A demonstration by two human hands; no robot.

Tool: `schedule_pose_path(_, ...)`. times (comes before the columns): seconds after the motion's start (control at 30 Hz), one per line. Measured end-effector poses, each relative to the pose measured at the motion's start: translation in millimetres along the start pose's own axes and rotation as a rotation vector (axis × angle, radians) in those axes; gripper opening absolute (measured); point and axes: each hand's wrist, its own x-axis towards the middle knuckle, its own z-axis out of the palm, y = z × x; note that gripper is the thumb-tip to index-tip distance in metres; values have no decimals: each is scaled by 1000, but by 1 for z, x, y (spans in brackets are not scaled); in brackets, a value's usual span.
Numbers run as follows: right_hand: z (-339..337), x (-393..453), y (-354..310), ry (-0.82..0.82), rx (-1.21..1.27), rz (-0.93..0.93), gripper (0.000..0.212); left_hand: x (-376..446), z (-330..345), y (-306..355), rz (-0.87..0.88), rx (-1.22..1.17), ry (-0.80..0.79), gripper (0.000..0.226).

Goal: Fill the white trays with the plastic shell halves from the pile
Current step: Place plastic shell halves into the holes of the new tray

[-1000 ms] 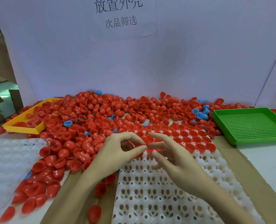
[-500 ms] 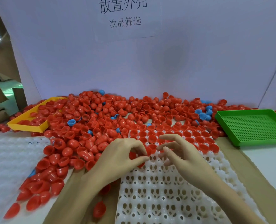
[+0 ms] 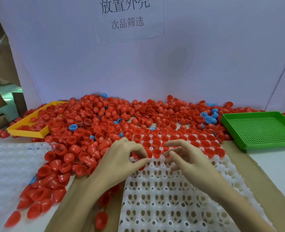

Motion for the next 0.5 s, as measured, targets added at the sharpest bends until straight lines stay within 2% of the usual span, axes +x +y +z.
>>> schedule_pose_path(0.17,-1,0,-1,-3,15,7,23,-1,7,6,7,-6,41,28)
schedule_pose_path(0.3,-1,0,-1,-10,21,18,22,2,-3,2,-29,-130,128,27)
schedule_pose_path(0.4,-1,1,1,-14,20,22,21,4,-12,-11,-94,-10,168,25)
schedule_pose_path(0.5,-1,1,1,-15,15,21,21,1,-22,-27,-161,203,41,16)
